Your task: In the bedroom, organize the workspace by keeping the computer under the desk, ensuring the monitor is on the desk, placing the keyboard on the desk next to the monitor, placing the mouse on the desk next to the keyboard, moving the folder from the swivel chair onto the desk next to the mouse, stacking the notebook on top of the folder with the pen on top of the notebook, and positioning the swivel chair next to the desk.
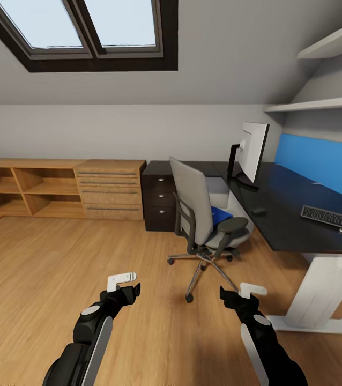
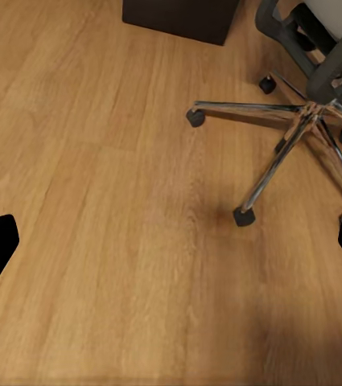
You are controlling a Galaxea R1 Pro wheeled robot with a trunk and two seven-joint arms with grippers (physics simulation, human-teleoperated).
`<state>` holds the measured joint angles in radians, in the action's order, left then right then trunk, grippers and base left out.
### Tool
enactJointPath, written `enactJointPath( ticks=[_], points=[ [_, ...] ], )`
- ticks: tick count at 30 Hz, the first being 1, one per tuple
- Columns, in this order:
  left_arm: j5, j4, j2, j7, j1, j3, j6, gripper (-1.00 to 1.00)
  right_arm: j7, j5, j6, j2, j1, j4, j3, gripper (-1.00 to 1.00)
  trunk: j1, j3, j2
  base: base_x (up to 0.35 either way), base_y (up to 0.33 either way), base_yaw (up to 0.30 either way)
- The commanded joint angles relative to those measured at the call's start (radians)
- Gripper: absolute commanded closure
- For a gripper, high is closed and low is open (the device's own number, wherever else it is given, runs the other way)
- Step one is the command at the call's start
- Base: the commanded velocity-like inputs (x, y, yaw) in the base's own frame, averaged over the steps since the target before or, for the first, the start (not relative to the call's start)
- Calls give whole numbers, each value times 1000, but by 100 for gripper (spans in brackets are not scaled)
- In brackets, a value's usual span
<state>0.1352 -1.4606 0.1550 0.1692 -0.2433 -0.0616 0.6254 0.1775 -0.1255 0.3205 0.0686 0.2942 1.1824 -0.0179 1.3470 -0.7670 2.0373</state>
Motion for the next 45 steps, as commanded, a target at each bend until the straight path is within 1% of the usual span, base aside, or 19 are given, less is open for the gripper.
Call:
enactJointPath(
  ticks=[1,12,24,38,45],
  points=[
    [11,-1,0,9,-1,-1,4,-100,5,-11,4,0,0,2,0,-100,4,-4,8,0,0,0],
    [10,-1,0,9,-1,-1,4,-100,5,-11,5,0,0,2,0,-100,46,-38,85,0,0,-7],
    [8,1,0,11,-1,0,3,-100,4,-13,4,0,0,2,0,-100,92,-67,169,0,0,-172],
    [7,2,-2,13,-1,0,1,-100,4,-13,3,0,0,2,1,-100,146,-110,267,0,0,-24],
    [7,2,-3,13,-1,1,1,-100,4,-13,3,0,0,2,1,-100,172,-127,316,0,0,-144]
  ],
)
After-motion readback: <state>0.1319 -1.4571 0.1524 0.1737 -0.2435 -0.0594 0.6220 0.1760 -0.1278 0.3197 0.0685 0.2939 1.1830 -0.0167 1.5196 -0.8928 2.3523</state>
